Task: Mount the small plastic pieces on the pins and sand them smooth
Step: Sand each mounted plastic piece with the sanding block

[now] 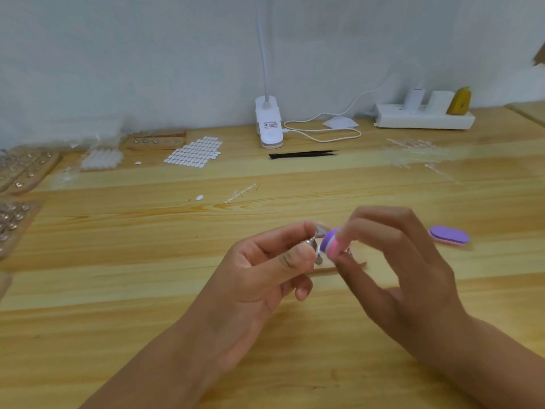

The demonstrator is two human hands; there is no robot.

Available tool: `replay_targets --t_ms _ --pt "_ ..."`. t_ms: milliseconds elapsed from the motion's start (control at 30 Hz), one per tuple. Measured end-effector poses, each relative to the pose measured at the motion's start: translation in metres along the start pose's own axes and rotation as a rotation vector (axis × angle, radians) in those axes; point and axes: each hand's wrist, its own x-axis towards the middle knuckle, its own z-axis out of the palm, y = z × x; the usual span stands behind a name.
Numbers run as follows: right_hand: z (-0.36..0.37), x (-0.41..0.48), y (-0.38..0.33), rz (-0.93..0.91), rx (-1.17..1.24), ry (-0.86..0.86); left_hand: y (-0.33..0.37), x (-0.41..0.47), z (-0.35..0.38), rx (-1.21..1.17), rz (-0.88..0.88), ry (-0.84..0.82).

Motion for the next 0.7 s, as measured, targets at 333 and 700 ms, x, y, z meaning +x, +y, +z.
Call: replay_targets --t_ms 333,700 --pt "-0.005 0.003 0.004 0.131 0.033 0.007 -0.001 -0.001 0.001 0.11 0.023 0.096" --pt "-0.007 0.003 0.001 -0.002 0.004 -0.007 0.001 -0.005 0.016 0.346 0.122 0.196"
